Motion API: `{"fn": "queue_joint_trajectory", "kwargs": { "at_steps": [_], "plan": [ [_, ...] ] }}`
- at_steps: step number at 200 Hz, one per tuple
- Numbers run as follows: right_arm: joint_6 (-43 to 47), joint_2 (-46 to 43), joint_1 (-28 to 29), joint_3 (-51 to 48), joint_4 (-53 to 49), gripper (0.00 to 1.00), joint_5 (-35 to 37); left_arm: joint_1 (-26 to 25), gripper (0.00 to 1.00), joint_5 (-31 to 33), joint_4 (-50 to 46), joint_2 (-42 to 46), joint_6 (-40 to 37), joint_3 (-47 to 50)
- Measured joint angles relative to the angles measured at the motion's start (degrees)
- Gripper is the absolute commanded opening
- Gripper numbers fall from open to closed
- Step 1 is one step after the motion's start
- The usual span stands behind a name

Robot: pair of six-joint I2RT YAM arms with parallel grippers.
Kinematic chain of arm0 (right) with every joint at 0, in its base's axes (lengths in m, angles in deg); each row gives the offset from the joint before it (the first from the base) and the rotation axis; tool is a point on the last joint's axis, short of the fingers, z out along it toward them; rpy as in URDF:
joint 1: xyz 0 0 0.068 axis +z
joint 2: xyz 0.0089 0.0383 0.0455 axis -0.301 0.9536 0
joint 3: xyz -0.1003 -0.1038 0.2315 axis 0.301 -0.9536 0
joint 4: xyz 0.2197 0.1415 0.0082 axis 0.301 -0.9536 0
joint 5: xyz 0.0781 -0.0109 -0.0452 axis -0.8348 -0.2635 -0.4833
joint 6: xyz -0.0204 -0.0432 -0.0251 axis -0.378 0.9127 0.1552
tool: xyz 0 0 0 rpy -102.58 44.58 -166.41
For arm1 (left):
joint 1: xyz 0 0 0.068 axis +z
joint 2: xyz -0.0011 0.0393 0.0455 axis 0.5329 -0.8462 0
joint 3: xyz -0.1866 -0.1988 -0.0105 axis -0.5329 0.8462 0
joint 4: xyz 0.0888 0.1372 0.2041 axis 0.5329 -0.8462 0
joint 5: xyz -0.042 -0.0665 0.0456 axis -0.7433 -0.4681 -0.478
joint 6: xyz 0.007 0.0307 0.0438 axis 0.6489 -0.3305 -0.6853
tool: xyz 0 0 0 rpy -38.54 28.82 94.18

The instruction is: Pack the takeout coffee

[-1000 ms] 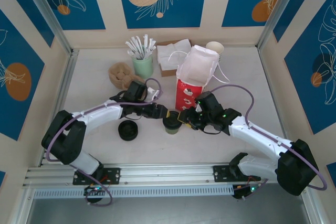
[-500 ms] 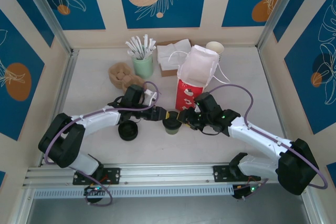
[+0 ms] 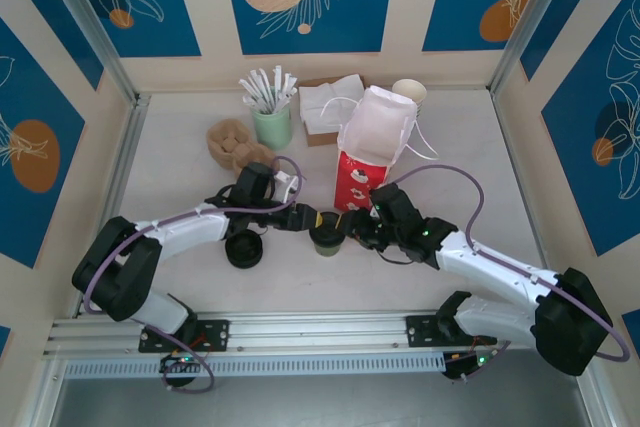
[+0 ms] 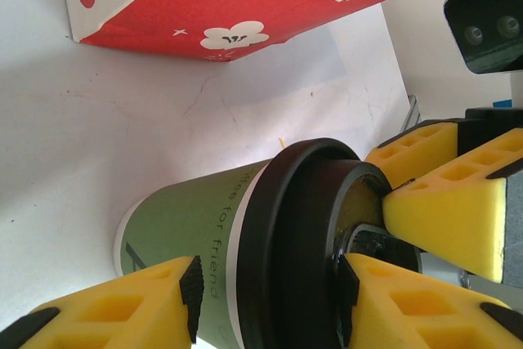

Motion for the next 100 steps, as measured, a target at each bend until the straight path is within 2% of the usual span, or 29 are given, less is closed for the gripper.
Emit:
{"fn": "queue_joint_trajectory", "kwargs": {
  "at_steps": [50, 100],
  "plan": [
    [-0.59, -1.6, 0.81, -1.44, 1.55, 0.36, 1.86, 0.0, 0.48, 0.31, 0.44, 0.96, 0.2, 0.72],
    [-0.66, -1.95, 0.83, 0.24, -2.16, 0.42, 0.94, -0.87, 0.52, 1.29, -5.27, 2.6, 0.17, -0.42]
  ]
}}
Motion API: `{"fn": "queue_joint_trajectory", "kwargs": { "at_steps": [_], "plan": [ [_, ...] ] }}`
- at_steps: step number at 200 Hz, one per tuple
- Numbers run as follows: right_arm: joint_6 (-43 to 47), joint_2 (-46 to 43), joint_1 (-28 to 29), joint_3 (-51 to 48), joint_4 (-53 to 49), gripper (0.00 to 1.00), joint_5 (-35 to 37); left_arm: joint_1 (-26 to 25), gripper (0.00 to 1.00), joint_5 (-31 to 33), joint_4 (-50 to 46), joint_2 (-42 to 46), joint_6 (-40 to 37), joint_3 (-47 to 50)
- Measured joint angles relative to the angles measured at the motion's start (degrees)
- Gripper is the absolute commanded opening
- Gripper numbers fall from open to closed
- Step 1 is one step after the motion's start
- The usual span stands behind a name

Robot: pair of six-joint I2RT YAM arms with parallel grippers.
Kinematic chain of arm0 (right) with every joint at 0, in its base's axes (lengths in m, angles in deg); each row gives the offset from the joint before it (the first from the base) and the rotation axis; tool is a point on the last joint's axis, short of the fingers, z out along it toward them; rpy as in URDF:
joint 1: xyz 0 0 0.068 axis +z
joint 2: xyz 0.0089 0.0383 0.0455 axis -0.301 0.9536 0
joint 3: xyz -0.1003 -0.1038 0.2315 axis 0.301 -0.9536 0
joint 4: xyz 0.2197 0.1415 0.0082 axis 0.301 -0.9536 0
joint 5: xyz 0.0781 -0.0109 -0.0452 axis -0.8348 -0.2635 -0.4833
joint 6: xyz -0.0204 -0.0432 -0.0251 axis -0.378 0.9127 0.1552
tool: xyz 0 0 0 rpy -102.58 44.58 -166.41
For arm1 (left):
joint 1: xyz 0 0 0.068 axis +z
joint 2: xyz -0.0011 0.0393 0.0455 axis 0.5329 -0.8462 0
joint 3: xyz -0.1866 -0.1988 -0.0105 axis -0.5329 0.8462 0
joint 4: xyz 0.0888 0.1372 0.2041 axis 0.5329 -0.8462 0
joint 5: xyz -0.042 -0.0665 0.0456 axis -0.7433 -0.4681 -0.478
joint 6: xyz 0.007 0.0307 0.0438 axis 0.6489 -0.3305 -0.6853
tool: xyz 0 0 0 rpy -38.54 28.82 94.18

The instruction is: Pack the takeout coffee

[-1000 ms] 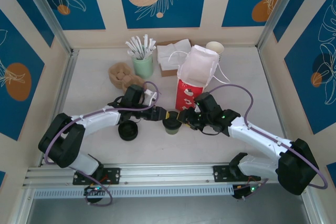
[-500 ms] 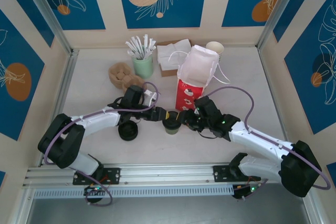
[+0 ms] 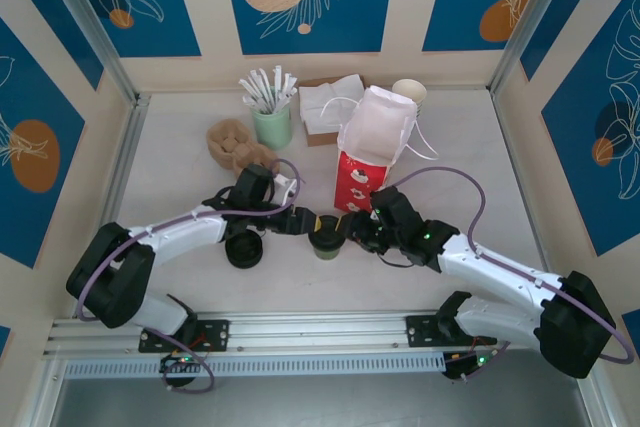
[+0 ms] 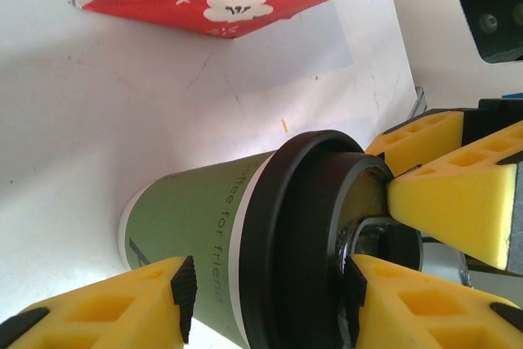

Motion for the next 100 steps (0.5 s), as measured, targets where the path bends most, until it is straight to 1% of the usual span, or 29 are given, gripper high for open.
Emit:
{"fn": "queue_joint_trajectory", "kwargs": {
  "at_steps": [53, 80, 100],
  "plan": [
    [-0.35, 1.2, -0.52, 1.86, -2.93, 0.45, -1.62, -0.5, 0.53, 0.96, -4.42, 0.07, 0.0, -2.25],
    [-0.46, 1.29, -0.57, 1.88, -3.26, 0.47, -2.58, -0.63, 0.58, 1.81, -6.99, 0.76, -0.07, -3.06],
    [-0.74, 1.29, -0.57, 1.88, -3.34, 0.47, -3.02, -0.74, 0.6, 2.86, -8.98, 1.55, -0.04, -3.82]
  ]
}}
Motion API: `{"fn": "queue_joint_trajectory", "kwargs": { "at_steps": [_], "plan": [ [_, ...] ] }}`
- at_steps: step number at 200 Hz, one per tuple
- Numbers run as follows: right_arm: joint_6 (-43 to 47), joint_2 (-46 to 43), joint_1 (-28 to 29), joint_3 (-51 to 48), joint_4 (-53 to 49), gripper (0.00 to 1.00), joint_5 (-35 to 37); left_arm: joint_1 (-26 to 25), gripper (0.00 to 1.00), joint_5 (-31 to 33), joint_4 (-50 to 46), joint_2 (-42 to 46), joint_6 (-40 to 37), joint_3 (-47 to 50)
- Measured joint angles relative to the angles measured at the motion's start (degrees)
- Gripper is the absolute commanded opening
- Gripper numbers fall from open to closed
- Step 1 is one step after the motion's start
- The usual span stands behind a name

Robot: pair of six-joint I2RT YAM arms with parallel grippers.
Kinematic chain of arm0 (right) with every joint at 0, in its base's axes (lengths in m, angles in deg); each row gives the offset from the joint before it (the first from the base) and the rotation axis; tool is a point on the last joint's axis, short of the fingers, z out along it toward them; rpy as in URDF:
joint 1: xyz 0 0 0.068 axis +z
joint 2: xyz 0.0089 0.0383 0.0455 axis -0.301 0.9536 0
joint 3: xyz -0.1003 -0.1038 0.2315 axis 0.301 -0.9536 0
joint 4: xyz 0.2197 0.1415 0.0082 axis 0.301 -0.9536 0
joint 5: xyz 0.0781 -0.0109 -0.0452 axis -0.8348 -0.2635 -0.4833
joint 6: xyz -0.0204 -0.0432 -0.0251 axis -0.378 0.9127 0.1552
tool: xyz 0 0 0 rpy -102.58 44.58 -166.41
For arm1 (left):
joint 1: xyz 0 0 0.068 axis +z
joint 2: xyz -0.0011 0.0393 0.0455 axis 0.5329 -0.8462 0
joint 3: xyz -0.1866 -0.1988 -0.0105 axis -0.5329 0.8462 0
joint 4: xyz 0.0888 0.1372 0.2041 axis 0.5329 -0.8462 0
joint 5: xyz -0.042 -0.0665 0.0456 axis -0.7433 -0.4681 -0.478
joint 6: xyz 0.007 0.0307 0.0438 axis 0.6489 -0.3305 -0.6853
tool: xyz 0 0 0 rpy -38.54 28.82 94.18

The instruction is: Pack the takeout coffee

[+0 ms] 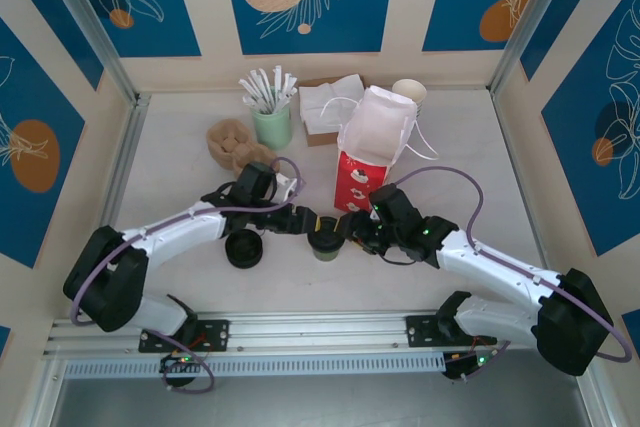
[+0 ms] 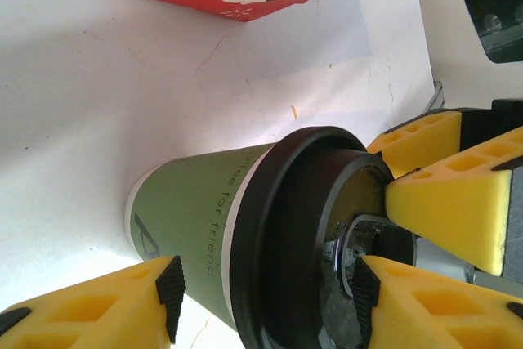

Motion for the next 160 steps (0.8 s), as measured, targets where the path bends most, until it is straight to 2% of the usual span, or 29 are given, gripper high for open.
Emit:
{"fn": "queue_joint_trajectory", "kwargs": {
  "at_steps": [80, 132, 160],
  "plan": [
    [-1.68, 0.87, 1.7, 0.0, 1.2, 0.48, -1.03, 0.57, 0.62, 4.83, -7.02, 5.33, -1.31, -2.8],
    [-4.07, 2.32, 4.87, 0.0, 3.72, 0.47, -0.59, 6.05, 0.64, 8.15, -12.61, 11.63, -2.97, -3.69],
    [-4.81, 3.82, 6.27, 0.5, 5.22, 0.47, -0.59, 9.33, 0.67, 13.49, -16.17, 13.81, -3.19, -4.0]
  ]
}}
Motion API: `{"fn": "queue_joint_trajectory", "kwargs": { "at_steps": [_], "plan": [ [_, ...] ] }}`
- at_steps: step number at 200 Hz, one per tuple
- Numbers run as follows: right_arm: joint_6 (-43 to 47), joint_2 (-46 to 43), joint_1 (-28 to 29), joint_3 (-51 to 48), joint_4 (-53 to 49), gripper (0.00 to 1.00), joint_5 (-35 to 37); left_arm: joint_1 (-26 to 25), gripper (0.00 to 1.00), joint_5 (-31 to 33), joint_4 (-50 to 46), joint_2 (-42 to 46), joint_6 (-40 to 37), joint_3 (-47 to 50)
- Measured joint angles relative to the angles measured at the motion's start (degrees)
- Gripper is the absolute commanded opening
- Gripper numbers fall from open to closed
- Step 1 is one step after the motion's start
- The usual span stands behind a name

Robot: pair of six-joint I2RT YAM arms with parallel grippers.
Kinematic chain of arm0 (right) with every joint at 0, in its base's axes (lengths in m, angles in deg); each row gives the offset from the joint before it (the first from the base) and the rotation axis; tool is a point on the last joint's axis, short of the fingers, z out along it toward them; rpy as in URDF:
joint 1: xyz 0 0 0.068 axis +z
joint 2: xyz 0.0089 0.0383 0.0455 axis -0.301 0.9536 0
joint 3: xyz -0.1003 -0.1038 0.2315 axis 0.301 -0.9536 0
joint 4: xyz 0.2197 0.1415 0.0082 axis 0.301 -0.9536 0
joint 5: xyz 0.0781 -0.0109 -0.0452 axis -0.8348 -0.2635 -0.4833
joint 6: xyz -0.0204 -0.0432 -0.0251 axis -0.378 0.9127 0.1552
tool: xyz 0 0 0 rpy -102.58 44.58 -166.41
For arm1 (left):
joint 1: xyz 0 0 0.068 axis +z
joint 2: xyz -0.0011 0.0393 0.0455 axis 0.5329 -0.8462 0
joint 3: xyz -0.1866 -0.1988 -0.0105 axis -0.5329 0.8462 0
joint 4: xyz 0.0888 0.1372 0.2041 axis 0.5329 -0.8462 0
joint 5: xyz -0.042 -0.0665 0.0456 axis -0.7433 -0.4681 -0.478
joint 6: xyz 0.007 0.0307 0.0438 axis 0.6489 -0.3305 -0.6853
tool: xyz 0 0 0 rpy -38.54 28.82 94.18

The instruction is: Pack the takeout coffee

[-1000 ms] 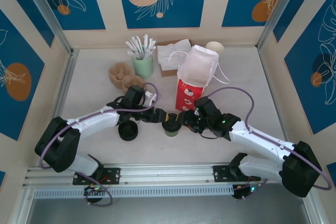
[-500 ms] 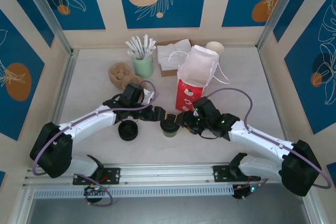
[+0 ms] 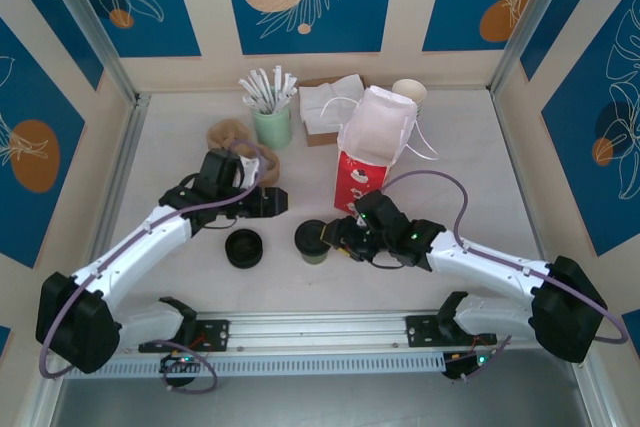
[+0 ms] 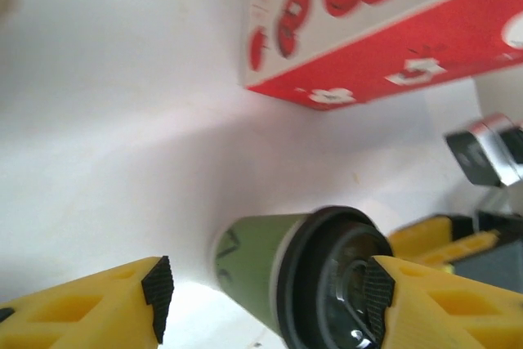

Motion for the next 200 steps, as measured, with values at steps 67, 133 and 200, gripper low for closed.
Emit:
{"fn": "queue_joint_trajectory", "kwargs": {
  "at_steps": [67, 133, 200],
  "plan": [
    [-0.13, 1.95, 0.76, 1.77, -0.44, 0.48, 0.02, 6.62, 0.66, 18.75, -2.67, 1.4, 2.78, -0.15],
    [2.1, -1.05, -0.31, 4.13, -8.31, 0.58, 0.17, 9.03, 0.54, 22.14, 2.14, -7.76, 6.47, -2.08],
    [6.49, -6.51, -5.95, 9.11, -17.09, 0.58, -0.46, 10.67, 0.43, 22.93, 5.9, -11.58, 8.41, -4.17]
  ]
}}
